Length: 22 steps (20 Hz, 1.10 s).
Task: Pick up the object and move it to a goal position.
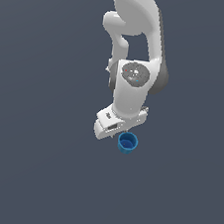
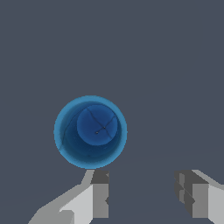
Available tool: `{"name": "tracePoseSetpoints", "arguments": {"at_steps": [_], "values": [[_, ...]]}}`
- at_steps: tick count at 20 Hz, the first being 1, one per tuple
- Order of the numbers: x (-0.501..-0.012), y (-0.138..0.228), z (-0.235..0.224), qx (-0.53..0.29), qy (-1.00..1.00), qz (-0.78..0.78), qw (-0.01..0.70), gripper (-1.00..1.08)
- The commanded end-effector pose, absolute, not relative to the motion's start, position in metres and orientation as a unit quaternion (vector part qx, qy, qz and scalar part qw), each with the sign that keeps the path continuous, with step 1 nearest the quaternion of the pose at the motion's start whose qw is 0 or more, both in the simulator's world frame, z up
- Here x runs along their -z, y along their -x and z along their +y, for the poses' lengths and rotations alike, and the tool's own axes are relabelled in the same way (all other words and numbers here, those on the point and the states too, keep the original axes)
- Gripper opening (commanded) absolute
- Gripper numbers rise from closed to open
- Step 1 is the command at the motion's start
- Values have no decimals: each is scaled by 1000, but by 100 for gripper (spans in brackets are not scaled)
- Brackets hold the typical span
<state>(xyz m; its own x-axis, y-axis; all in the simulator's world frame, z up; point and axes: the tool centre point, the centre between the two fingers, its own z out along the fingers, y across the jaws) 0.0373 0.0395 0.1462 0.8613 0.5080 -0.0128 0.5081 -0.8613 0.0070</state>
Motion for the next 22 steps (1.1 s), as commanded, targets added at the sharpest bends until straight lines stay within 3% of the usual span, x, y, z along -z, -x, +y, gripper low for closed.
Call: {"name": "tracePoseSetpoints", "arguments": {"at_steps": [1, 22], "values": [[-142, -41, 44, 10, -953, 302, 5, 28], [-112, -67, 80, 38, -810, 584, -10, 28]]}}
